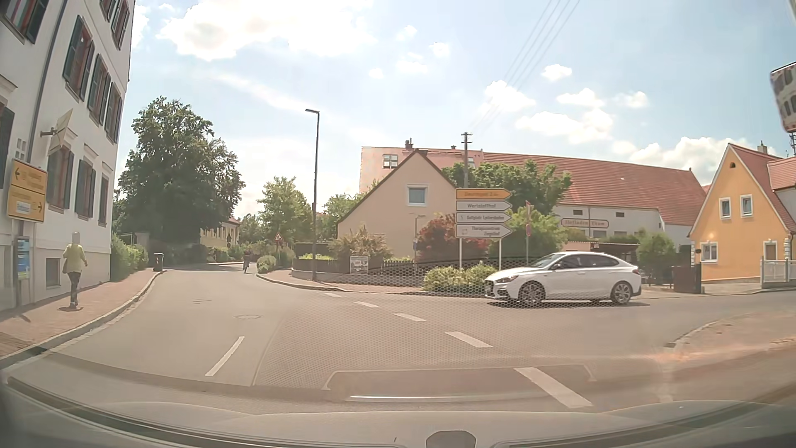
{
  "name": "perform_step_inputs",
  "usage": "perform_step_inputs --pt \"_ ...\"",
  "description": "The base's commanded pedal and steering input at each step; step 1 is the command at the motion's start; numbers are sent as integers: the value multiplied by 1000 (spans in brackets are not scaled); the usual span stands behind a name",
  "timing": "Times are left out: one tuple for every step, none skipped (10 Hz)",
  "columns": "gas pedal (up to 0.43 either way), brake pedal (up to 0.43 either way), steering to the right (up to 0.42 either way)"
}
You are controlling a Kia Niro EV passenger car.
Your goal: Follow the waypoints while adhering to traffic rules and regulations
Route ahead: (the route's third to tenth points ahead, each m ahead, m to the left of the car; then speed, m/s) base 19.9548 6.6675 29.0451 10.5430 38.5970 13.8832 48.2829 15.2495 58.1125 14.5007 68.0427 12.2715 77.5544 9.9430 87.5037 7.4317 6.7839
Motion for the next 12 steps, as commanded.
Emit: perform_step_inputs --pt "98 0 -130" --pt "118 0 -133" --pt "130 0 -136" --pt "150 0 -140" --pt "157 0 -142" --pt "157 0 -143" --pt "157 0 -145" --pt "169 0 -145" --pt "169 0 -145" --pt "169 0 -145" --pt "169 0 -144" --pt "169 0 -142"
